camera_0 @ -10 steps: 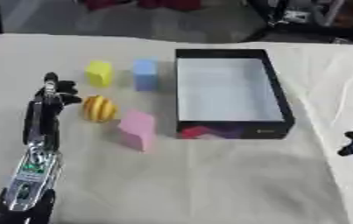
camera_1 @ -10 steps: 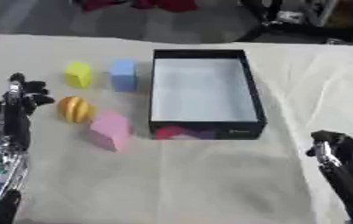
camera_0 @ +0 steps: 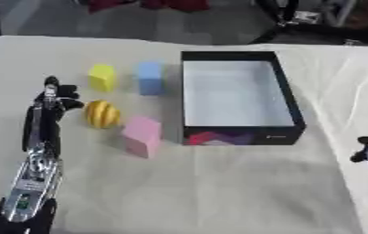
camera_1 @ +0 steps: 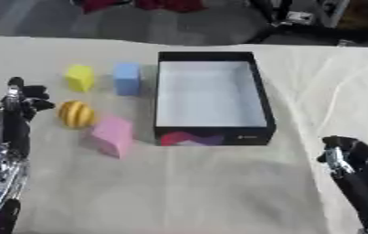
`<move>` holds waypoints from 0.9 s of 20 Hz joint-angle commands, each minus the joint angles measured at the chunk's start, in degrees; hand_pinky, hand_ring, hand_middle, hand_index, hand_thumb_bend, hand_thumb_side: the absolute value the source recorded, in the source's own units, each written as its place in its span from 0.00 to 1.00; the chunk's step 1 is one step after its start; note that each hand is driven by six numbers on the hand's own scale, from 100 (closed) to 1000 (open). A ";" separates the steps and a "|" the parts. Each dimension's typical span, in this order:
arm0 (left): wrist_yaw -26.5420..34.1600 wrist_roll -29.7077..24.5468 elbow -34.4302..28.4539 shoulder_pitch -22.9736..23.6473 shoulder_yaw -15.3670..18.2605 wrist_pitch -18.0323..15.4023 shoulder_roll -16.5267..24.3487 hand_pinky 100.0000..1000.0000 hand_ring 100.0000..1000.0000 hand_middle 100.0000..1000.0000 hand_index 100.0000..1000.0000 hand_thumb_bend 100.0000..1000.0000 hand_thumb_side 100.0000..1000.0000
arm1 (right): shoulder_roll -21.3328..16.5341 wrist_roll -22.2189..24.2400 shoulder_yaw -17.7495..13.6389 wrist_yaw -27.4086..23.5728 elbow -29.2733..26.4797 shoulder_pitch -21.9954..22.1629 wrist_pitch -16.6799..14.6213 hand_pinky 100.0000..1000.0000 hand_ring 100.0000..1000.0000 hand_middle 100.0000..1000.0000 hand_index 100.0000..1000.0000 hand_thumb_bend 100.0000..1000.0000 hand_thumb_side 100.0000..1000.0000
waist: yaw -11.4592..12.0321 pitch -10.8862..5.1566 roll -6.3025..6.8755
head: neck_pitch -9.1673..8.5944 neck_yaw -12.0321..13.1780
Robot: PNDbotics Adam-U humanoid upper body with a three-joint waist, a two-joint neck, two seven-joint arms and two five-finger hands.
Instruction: Pick up objects on the table and place them in the box.
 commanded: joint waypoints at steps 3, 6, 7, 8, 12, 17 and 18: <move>-1.49 0.53 -1.49 -1.72 0.91 0.10 1.98 0.68 0.44 0.45 0.60 0.06 0.87 | -0.58 0.25 -0.04 -0.15 -1.39 0.00 -0.02 0.68 0.46 0.37 0.59 0.00 0.54 | -0.21 -0.88 -0.55 | -0.11 -0.05; -6.64 -1.09 -1.85 -4.40 1.38 0.99 7.72 0.70 0.48 0.50 0.65 0.08 0.77 | -0.78 0.41 0.10 -0.15 -1.19 0.12 0.04 0.68 0.46 0.37 0.59 0.00 0.54 | -0.49 -1.33 -0.23 | -0.11 0.09; -9.50 -3.15 -1.93 -5.83 0.88 1.24 11.27 0.71 0.52 0.54 0.68 0.10 0.73 | -0.91 0.46 0.14 -0.14 -1.10 0.15 0.05 0.68 0.46 0.37 0.59 0.00 0.54 | -0.70 -1.51 -0.07 | -0.11 -0.02; -12.52 -5.83 -1.89 -7.21 0.40 1.38 14.44 0.73 0.54 0.58 0.71 0.11 0.71 | -1.01 0.48 0.17 -0.15 -1.03 0.17 0.04 0.68 0.46 0.37 0.59 0.00 0.54 | -0.82 -1.62 0.01 | -0.11 -0.14; -24.96 -21.01 -0.58 -13.24 -4.13 -1.34 28.87 0.78 0.64 0.71 0.84 0.22 0.58 | -1.46 0.69 0.30 -0.10 -0.79 0.25 0.09 0.68 0.46 0.37 0.59 0.00 0.55 | -1.46 -2.04 0.59 | -0.11 -1.00; -33.41 -46.09 4.51 -21.46 -13.26 -7.81 38.51 0.77 0.68 0.75 0.87 0.33 0.45 | -1.83 1.09 0.67 -0.09 -0.70 0.39 0.07 0.68 0.46 0.37 0.59 0.00 0.56 | -2.24 -2.37 0.97 | -0.11 -0.80; -34.54 -50.08 5.73 -23.08 -14.70 -8.92 38.89 0.77 0.68 0.75 0.87 0.33 0.44 | -1.84 1.13 0.70 -0.10 -0.66 0.44 0.08 0.68 0.46 0.37 0.59 0.00 0.56 | -2.32 -2.39 1.01 | -0.11 -0.70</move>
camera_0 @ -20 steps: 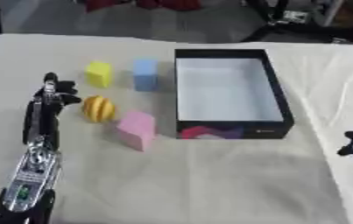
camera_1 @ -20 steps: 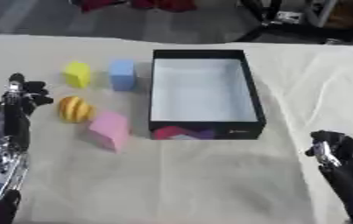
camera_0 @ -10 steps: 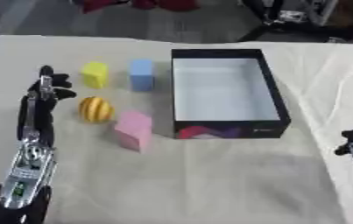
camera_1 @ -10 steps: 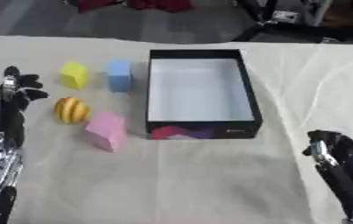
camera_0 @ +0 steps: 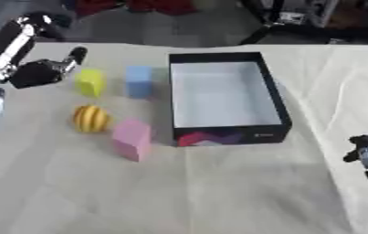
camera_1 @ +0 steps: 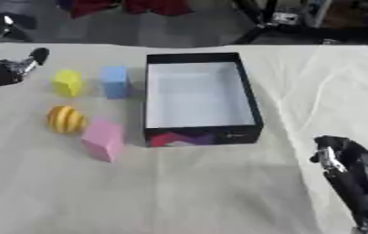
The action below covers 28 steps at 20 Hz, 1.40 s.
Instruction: Pick up objects on the table and place them in the box.
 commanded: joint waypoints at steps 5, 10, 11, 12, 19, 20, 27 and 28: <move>-7.29 -17.83 9.80 -7.51 -7.16 -5.44 1.68 0.77 0.68 0.75 0.87 0.27 0.38 | -1.16 0.31 0.08 -0.12 -0.67 -0.06 -0.06 0.68 0.46 0.37 0.59 0.00 0.55 | -0.29 -1.76 0.78 | -0.11 -0.09; -12.16 -17.78 19.72 -10.17 -8.38 -7.86 -2.56 0.77 0.68 0.75 0.86 0.23 0.35 | -1.08 0.32 0.10 -0.29 -0.65 0.04 -0.08 0.68 0.46 0.37 0.59 0.00 0.55 | -0.28 -1.92 0.59 | -0.11 -0.37; -13.10 -17.27 21.45 -10.54 -8.35 -8.38 -3.32 0.77 0.68 0.75 0.86 0.22 0.35 | -1.06 0.34 0.10 -0.30 -0.64 0.06 -0.08 0.68 0.46 0.37 0.59 0.00 0.55 | -0.26 -1.93 0.54 | -0.11 -0.36; -14.19 -16.59 23.10 -10.83 -8.24 -8.78 -4.13 0.77 0.68 0.75 0.86 0.22 0.35 | -1.02 0.35 0.09 -0.31 -0.64 0.08 -0.09 0.68 0.46 0.37 0.59 0.00 0.55 | -0.26 -1.92 0.49 | -0.11 -0.22; -19.65 -9.39 30.04 -11.45 -7.49 -10.29 -7.48 0.76 0.67 0.73 0.84 0.18 0.31 | -0.86 0.31 0.03 -0.36 -0.65 0.14 -0.10 0.68 0.46 0.37 0.59 0.00 0.55 | -0.26 -1.91 0.23 | -0.11 -0.12; -20.01 -9.59 30.61 -11.45 -7.70 -10.81 -7.66 0.76 0.66 0.73 0.83 0.15 0.28 | -0.86 0.31 0.03 -0.36 -0.65 0.14 -0.11 0.68 0.46 0.37 0.59 0.00 0.55 | -0.28 -1.92 0.23 | -0.11 -0.13; -20.65 -13.44 27.85 -11.77 -7.32 -13.34 -6.12 0.52 0.38 0.42 0.52 0.03 0.20 | -0.89 0.27 -0.04 -0.33 -0.59 0.20 -0.10 0.68 0.46 0.37 0.59 0.00 0.55 | -0.33 -2.02 0.29 | -0.11 -0.30; -21.52 -13.00 26.12 -11.92 -6.86 -13.26 -5.48 0.50 0.35 0.38 0.47 0.04 0.21 | -0.90 0.24 -0.07 -0.32 -0.57 0.22 -0.10 0.68 0.46 0.37 0.59 0.00 0.55 | -0.34 -2.05 0.29 | -0.11 -0.37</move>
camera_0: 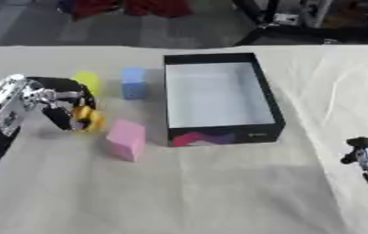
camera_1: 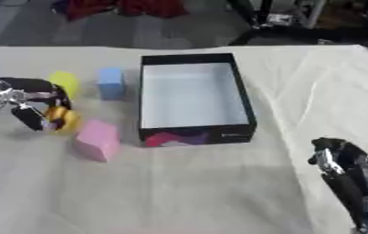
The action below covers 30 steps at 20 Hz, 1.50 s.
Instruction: Pick up objects on the table and place them in the box.
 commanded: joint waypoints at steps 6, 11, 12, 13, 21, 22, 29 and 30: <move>-0.30 3.89 -13.33 -5.80 3.84 1.40 7.35 0.52 0.36 0.39 0.48 0.04 0.18 | -1.11 -0.06 -0.21 -0.15 -0.49 0.13 -0.05 0.68 0.46 0.37 0.59 0.00 0.55 | 0.19 -2.07 0.49 | -0.11 0.09; 0.28 8.92 -15.18 -14.02 1.59 0.92 3.81 0.54 0.37 0.40 0.50 0.05 0.18 | -1.23 0.06 -0.11 -0.15 -0.40 0.40 -0.10 0.68 0.46 0.36 0.59 0.00 0.55 | 0.24 -2.43 0.48 | -0.11 0.67; -0.01 9.52 -14.54 -15.78 0.63 0.47 1.93 0.54 0.38 0.41 0.50 0.05 0.17 | -1.22 0.08 -0.08 -0.17 -0.38 0.44 -0.09 0.68 0.46 0.36 0.59 0.00 0.55 | 0.22 -2.47 0.46 | -0.11 0.82; -0.47 10.14 -13.68 -17.27 -0.22 0.02 0.11 0.55 0.38 0.41 0.51 0.05 0.17 | -1.19 0.10 -0.06 -0.18 -0.36 0.47 -0.09 0.68 0.46 0.36 0.59 0.00 0.55 | 0.20 -2.49 0.44 | -0.11 0.95; -7.68 16.85 -4.18 -23.58 -4.45 -3.31 -18.51 0.57 0.40 0.43 0.53 0.03 0.15 | -0.78 0.68 0.53 -0.51 -0.32 0.15 -0.13 0.68 0.46 0.36 0.59 0.00 0.55 | -0.77 -2.27 -0.27 | -0.11 2.09; -8.81 17.71 -2.93 -23.59 -4.79 -3.76 -19.99 0.58 0.41 0.44 0.54 0.03 0.16 | -0.73 0.80 0.62 -0.56 -0.33 0.05 -0.14 0.68 0.46 0.37 0.59 0.00 0.55 | -0.96 -2.22 -0.37 | -0.11 2.27; -14.94 19.68 5.38 -20.99 -5.65 -5.55 -26.72 0.66 0.49 0.53 0.64 0.08 0.22 | -0.56 1.10 0.82 -0.82 -0.36 -0.35 -0.17 0.68 0.46 0.36 0.59 0.00 0.55 | -1.61 -2.02 -0.55 | -0.11 2.22; -15.42 19.89 6.35 -20.53 -5.47 -5.55 -27.11 0.68 0.53 0.57 0.68 0.12 0.26 | -0.56 1.13 0.84 -0.82 -0.36 -0.37 -0.17 0.68 0.46 0.36 0.59 0.00 0.55 | -1.60 -2.01 -0.56 | -0.11 2.12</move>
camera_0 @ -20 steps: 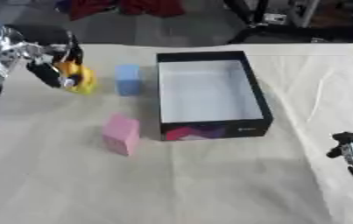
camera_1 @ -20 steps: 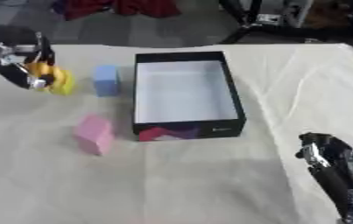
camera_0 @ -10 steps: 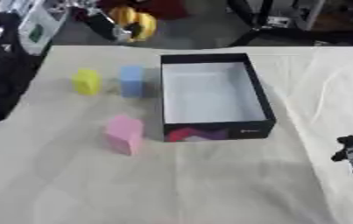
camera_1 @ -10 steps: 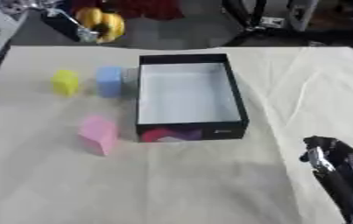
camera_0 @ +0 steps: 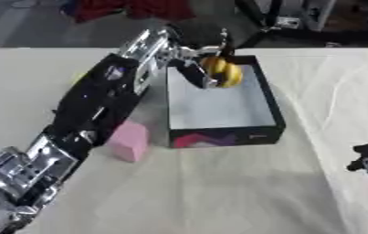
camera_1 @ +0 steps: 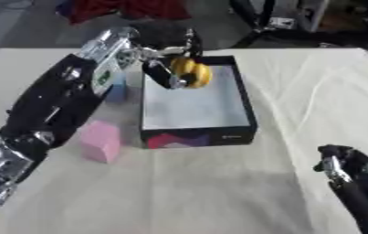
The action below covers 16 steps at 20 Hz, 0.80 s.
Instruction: Pick up objects on the table and place them in the box.
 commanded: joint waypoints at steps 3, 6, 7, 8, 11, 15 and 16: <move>-2.95 1.63 4.42 0.73 1.14 0.35 -1.45 0.74 0.65 0.71 0.82 0.32 0.49 | -0.55 0.21 0.05 -0.29 -0.43 -0.41 -0.09 0.68 0.46 0.36 0.59 0.00 0.55 | 0.06 -1.34 -0.60 | -0.11 -0.18; -4.33 4.33 4.73 1.02 1.83 1.41 -1.02 0.77 0.73 0.79 0.88 0.45 0.69 | -0.52 0.16 0.00 -0.28 -0.43 -0.36 -0.08 0.68 0.46 0.36 0.59 0.00 0.55 | 0.24 -1.35 -0.63 | -0.11 -0.21; -4.56 5.59 4.32 0.98 1.92 1.76 -0.51 0.78 0.74 0.80 0.90 0.46 0.72 | -0.50 0.17 -0.01 -0.27 -0.42 -0.34 -0.08 0.68 0.46 0.36 0.59 0.00 0.55 | 0.32 -1.36 -0.63 | -0.11 -0.19; -4.59 6.64 3.87 0.96 1.89 1.99 0.08 0.78 0.75 0.82 0.91 0.48 0.75 | -0.50 0.16 -0.02 -0.26 -0.42 -0.33 -0.08 0.68 0.46 0.36 0.59 0.00 0.55 | 0.38 -1.37 -0.62 | -0.11 -0.21; -2.31 8.02 0.72 0.48 1.83 2.18 3.61 0.79 0.76 0.83 0.92 0.48 0.79 | -0.54 0.02 -0.18 -0.20 -0.38 -0.23 -0.06 0.68 0.46 0.36 0.59 0.00 0.55 | 0.65 -1.44 -0.52 | -0.11 -0.47; 6.03 6.12 -7.82 -0.58 1.75 2.47 11.42 0.79 0.75 0.82 0.92 0.47 0.80 | -0.68 -0.15 -0.35 -0.03 -0.26 0.00 -0.01 0.68 0.46 0.36 0.59 0.00 0.55 | 1.14 -1.60 -0.32 | -0.11 -0.96; 8.86 5.20 -10.50 -0.62 1.92 2.78 13.98 0.79 0.75 0.82 0.92 0.46 0.79 | -0.72 -0.22 -0.41 0.00 -0.26 0.05 -0.02 0.68 0.46 0.36 0.59 0.00 0.55 | 1.27 -1.65 -0.25 | -0.11 -1.01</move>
